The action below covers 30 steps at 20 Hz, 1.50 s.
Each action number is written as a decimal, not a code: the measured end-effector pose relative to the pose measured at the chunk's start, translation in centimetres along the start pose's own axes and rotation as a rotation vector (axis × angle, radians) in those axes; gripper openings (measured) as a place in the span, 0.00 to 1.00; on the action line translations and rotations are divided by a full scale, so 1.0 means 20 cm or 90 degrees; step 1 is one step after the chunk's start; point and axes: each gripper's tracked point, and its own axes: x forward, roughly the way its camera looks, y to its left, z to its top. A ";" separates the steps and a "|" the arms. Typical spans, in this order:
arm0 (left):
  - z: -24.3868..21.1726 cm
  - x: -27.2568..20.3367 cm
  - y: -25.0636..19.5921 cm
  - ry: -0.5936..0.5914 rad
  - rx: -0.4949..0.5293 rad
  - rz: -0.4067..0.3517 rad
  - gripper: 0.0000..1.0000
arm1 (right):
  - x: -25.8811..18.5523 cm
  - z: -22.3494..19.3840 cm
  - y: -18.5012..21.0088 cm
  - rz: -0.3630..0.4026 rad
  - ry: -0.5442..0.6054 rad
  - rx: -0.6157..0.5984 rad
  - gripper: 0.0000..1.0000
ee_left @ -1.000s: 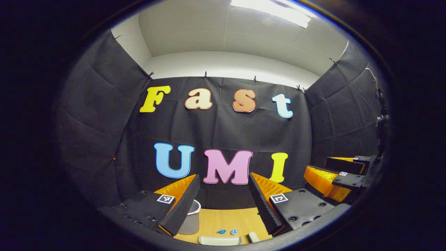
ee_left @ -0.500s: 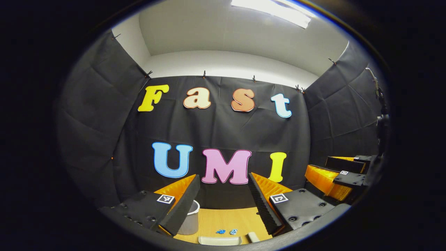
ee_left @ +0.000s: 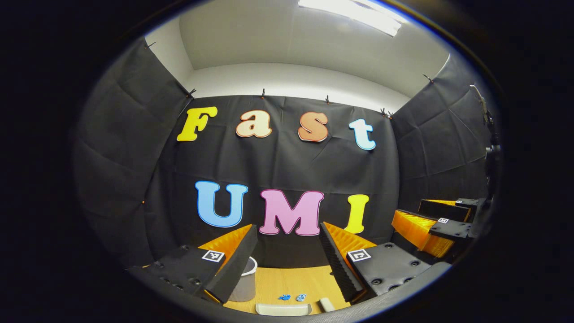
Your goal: Pick up the small broom and dustpan from the desktop, sweep the trash into the dustpan with the broom, and then empty the trash into the garbage bin.
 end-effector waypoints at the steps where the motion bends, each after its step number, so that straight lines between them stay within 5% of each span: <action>1: 0.00 0.00 0.00 -0.001 0.001 -0.001 0.82 | 0.00 0.00 0.00 -0.002 -0.001 -0.001 0.92; 30: -0.06 0.06 0.02 0.012 0.005 -0.053 0.81 | 0.01 0.01 0.04 -0.032 -0.006 -0.021 0.92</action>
